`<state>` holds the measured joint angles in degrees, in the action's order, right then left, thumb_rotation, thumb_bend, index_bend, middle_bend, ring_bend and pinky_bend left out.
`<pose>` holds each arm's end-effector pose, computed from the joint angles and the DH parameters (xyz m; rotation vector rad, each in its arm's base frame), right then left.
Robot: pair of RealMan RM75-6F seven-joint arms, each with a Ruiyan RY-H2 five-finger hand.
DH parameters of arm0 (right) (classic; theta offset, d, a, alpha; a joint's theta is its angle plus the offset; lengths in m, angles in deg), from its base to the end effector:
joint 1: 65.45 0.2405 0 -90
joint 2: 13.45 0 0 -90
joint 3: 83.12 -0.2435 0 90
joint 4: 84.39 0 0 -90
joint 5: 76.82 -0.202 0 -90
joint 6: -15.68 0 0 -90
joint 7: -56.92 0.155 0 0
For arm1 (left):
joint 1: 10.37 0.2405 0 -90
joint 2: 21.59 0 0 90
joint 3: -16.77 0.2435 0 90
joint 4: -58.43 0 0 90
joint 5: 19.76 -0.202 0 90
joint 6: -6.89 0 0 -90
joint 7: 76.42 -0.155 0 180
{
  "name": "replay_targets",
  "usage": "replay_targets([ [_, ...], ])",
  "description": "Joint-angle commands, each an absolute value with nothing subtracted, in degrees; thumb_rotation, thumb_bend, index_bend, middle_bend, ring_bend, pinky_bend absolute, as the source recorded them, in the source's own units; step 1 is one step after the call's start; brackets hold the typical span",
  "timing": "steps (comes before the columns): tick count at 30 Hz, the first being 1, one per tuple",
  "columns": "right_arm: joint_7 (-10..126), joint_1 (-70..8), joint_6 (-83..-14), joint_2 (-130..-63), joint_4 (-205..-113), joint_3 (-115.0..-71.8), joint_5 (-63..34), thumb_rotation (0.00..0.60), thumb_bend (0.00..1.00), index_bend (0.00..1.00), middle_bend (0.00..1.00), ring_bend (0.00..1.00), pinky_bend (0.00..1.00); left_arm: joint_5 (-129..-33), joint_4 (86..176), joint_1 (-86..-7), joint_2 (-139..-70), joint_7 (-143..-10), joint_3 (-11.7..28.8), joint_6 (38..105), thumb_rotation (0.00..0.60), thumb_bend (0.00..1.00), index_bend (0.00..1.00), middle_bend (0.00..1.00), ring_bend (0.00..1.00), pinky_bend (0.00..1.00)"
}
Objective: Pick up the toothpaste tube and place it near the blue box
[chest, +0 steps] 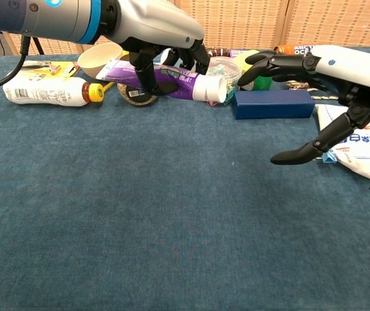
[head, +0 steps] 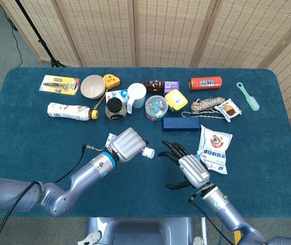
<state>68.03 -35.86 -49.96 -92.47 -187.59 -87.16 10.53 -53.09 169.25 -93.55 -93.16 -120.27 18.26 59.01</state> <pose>-0.1243 -0.2535 0.0313 1.7944 -1.3741 1.4351 0.0205 0.3260 0.0147 -2.3321 -0.4155 -0.6430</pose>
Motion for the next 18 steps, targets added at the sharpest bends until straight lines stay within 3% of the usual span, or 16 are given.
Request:
replay_targets([
  [1,69.08,-36.34,-50.52,-91.99,-187.54,-87.34,10.10,0.600,0.00,0.17,0.00,0.00,0.00,-53.42,169.22,-93.16,-93.28,-120.23,18.25,59.27,0.600,0.99,0.61,0.50,0.53,0.59],
  [9,74.45,-36.91,-50.41,-91.75,-187.63,-87.77,8.57,0.600,0.00,0.00,0.00,0.00,0.00,-54.47,169.14,-91.94,-93.61,-119.58,17.51,60.35,0.600,0.99,0.61,0.50,0.53,0.59],
  [16,89.24,-37.29,-49.15,-91.53,-187.03,-89.22,6.48,0.598,0.00,0.00,0.00,0.00,0.00,-55.25,169.44,-90.87,-93.63,-119.30,16.75,61.25,0.600,0.99,0.61,0.50,0.53,0.59],
  [18,93.14,-37.43,-49.24,-91.59,-186.58,-89.58,6.63,0.560,0.00,0.00,0.00,0.00,0.00,-55.41,169.52,-90.60,-93.52,-119.26,16.63,61.33,0.600,0.99,0.61,0.50,0.53,0.59],
])
